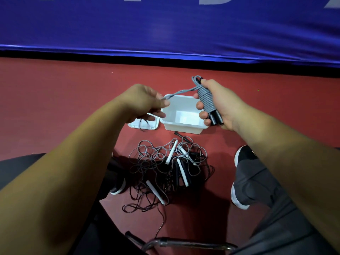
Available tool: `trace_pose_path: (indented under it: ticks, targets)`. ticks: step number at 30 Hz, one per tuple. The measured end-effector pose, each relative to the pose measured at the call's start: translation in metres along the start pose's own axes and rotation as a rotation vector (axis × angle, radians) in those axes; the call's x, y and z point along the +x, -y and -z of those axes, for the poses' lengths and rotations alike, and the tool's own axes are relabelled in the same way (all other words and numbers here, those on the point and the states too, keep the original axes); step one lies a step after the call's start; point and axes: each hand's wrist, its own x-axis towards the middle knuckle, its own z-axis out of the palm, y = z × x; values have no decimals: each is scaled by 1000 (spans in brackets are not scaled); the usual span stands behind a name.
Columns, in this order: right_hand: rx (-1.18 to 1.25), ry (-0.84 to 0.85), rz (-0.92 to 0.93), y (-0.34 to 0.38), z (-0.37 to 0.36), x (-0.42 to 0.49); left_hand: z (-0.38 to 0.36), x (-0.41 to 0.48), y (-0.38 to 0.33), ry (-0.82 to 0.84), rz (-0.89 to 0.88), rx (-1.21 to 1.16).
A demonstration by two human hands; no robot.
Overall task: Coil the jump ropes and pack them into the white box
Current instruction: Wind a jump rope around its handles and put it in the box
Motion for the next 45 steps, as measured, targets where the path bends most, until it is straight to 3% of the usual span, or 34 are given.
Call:
trace_pose_path:
  ticks: [3,12,19,23,27,34,38,45]
  targets:
    - [-10,-43,-14,1,6,3,0,-2,-9,18,-58,-211]
    - [43,-92,-49,3,9,5,-2,0,-10,24,-201,-153]
    - [55,-125,-27,4,14,5,3,-7,0,183,-299,327]
    - [34,-86,-4,4,10,4,2,-4,1,206,-207,461]
    - [-3,64,7,8,6,-3,-1,-1,6,115,-131,590]
    - [-50,332,-49,16,8,-17,-1,6,19,15,-50,543]
    - [-33,529,-116,15,3,-26,-5,7,22,-68,16,387]
    - [-118,940,-322,6,0,-34,-13,6,11,-1,-25,306]
